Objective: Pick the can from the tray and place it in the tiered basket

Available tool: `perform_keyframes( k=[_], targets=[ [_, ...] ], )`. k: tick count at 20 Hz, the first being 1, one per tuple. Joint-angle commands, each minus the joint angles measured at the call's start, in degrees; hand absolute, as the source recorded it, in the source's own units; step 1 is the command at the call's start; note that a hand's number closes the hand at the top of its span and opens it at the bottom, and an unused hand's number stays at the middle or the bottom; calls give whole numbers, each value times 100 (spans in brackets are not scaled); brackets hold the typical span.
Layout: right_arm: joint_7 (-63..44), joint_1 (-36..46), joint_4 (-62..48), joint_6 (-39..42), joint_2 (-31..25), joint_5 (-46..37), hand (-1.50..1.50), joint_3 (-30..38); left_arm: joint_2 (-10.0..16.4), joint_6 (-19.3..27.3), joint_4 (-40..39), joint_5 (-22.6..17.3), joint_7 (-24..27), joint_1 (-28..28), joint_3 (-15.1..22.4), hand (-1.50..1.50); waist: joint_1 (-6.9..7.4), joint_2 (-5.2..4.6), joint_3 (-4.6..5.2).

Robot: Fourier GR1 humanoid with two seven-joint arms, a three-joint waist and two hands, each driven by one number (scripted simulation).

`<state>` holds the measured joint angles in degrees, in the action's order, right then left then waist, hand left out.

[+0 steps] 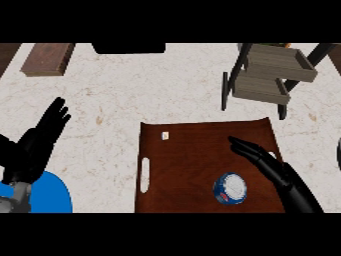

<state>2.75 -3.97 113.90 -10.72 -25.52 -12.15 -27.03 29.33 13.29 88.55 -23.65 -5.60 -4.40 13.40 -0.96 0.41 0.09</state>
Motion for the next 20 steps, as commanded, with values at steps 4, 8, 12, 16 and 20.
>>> perform_keyframes(
  k=[4, 8, 12, 16, 20],
  targets=[
    [-1280, 224, 861, 955, -1716, -1479, -150, 62, 3, 21, 100, 37, -262, -33, 55, 0, 5, 12, 20],
    [-1988, 151, 1278, 2169, -2502, -1641, -150, -426, -98, -2, -54, 50, -31, -28, -17, 0, 50, -13, 27],
    [-3298, 459, 2052, 3025, -2315, -1520, -150, -863, -443, 63, -348, 302, 123, -197, 204, 0, 73, -48, 14],
    [-4599, 763, 2418, 3382, -1347, -1823, -150, -1440, -139, -299, -209, 125, -200, -243, -215, 0, 109, -34, -1],
    [-4826, 838, 1807, 3166, -619, -2405, -150, -1793, -146, -513, 98, 80, -137, 248, -368, 0, 119, -29, -7]
  ],
)
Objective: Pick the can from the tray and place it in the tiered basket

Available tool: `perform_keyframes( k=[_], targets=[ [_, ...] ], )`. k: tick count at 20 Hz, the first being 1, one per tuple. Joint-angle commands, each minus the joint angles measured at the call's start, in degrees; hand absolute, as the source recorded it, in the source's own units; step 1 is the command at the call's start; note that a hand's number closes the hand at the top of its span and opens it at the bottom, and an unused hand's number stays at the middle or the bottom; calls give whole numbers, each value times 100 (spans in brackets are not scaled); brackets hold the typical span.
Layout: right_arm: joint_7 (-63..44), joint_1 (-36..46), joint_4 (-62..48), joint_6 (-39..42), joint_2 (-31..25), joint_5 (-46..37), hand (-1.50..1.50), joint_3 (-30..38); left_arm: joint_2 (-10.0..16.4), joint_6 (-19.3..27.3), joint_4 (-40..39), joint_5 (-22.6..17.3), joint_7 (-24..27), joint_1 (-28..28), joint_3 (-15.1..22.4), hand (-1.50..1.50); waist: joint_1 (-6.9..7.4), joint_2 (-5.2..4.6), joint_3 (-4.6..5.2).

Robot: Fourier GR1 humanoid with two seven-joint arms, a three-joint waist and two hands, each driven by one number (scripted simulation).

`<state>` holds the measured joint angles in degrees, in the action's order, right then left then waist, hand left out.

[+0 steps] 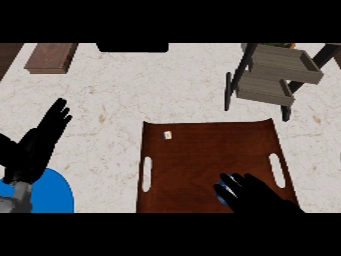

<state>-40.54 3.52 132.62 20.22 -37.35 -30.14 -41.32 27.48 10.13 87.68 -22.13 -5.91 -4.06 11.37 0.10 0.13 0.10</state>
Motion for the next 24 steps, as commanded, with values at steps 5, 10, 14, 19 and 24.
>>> perform_keyframes(
  k=[5, 10, 14, 19, 24],
  targets=[
    [-499, 91, -764, 255, 815, -912, -150, -279, -169, -239, -38, 215, -82, -38, -231, 0, -6, -11, -9],
    [531, -229, -1714, -514, 745, -1653, -150, -305, -217, -272, 361, 290, -323, 276, -358, 0, 5, -8, -13],
    [797, -2, -2659, -916, 1397, -2112, -150, -457, -277, -550, 138, 313, -221, -9, -517, 0, 8, -15, -12],
    [1213, -15, -3071, -1359, 1533, -2514, -150, -136, -446, -723, -381, 450, -115, -215, -725, 0, -18, -19, -10],
    [1500, -131, -2994, -1076, 1598, -2719, -150, 254, -661, -717, 243, 798, -242, 241, -798, 0, -3, -9, -10]
  ],
)
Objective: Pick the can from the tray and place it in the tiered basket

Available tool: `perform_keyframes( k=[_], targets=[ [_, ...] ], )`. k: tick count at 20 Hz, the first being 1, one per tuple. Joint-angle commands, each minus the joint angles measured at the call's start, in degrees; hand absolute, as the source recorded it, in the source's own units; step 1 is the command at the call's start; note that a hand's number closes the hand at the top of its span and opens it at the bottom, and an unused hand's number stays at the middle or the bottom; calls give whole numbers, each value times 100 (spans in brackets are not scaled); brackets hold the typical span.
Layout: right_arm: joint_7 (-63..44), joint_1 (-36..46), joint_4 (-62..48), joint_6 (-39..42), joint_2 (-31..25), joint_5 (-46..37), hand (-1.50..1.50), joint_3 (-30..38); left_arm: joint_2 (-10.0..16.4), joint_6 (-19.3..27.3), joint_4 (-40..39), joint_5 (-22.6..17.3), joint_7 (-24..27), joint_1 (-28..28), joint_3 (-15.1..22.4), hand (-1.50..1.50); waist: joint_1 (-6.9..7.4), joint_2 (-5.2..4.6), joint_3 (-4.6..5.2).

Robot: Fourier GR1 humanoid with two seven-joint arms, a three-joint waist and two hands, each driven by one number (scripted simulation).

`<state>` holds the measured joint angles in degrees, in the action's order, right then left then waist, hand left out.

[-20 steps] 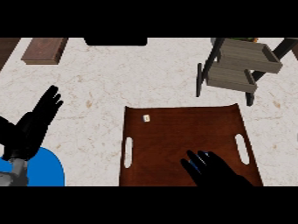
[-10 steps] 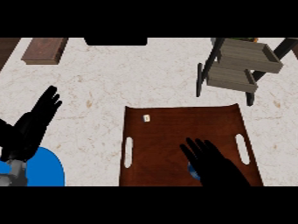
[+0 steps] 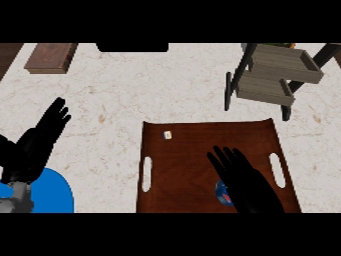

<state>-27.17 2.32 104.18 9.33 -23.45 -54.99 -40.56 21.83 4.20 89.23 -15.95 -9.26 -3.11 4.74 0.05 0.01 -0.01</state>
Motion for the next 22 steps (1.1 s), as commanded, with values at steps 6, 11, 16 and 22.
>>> perform_keyframes(
  k=[6, 11, 16, 22],
  targets=[
    [311, -368, -138, 754, -112, 126, 150, 18, -365, 63, -131, 427, 165, 117, 52, 0, -19, 1, 3],
    [506, 53, -719, 651, 106, -593, 150, -230, -192, -287, -199, 147, -149, -268, -295, 0, 1, -3, 1],
    [1596, -82, -227, 531, -1544, 451, 150, 1590, -262, -112, 3, 313, -70, 53, -248, 0, -98, -7, -3],
    [2342, 460, -1593, 785, -2845, 1523, 150, 3804, -187, -135, 87, 236, -155, 66, -326, 0, -187, -55, -27]
  ],
)
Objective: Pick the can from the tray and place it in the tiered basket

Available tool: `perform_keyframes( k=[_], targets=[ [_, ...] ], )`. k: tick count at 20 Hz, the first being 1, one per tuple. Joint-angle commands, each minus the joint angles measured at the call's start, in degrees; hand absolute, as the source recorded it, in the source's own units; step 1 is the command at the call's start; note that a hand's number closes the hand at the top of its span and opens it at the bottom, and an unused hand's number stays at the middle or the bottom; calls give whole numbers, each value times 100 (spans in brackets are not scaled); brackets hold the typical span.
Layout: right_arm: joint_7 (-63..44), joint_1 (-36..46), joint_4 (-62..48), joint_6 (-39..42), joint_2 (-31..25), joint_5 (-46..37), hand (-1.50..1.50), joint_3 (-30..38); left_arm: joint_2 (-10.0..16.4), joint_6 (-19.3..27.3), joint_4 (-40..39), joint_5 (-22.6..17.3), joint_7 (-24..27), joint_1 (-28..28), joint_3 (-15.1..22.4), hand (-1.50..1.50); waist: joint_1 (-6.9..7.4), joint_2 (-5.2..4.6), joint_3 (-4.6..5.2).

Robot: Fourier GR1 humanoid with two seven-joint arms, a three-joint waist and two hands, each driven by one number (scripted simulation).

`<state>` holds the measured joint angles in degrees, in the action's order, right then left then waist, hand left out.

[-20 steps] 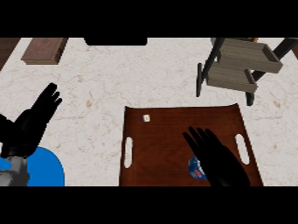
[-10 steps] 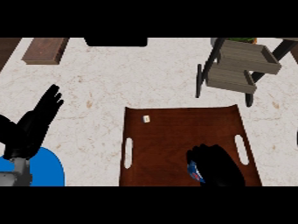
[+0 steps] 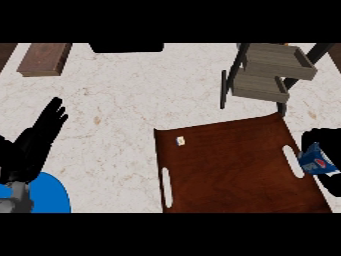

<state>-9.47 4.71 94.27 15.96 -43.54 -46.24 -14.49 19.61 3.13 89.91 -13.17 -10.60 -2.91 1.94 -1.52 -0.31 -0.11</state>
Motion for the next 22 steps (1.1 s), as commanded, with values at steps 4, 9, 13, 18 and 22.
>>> perform_keyframes(
  k=[4, 9, 13, 18, 22],
  targets=[
    [1894, 621, -1601, -273, -1436, 1323, 150, 2355, 14, -29, 63, -17, 21, 8, -31, 0, 57, -5, -33],
    [2871, 1366, -2584, -224, -1379, 2673, 150, 3595, -10, -96, 16, -5, 92, 14, 10, 0, 194, 5, -27],
    [3604, 1858, -3362, 477, -1711, 3569, 150, 4287, -84, -97, 49, -10, -51, -75, 100, 0, 227, 12, -12],
    [4136, 2669, -4579, 1614, -2629, 3837, 150, 4356, -104, -181, -19, 153, 117, -42, 177, 0, 335, -17, 5],
    [3776, 3490, -4681, 1962, -2724, 3741, 150, 3829, -108, -248, -229, 50, 88, -170, -57, 0, 329, -9, 14]
  ],
)
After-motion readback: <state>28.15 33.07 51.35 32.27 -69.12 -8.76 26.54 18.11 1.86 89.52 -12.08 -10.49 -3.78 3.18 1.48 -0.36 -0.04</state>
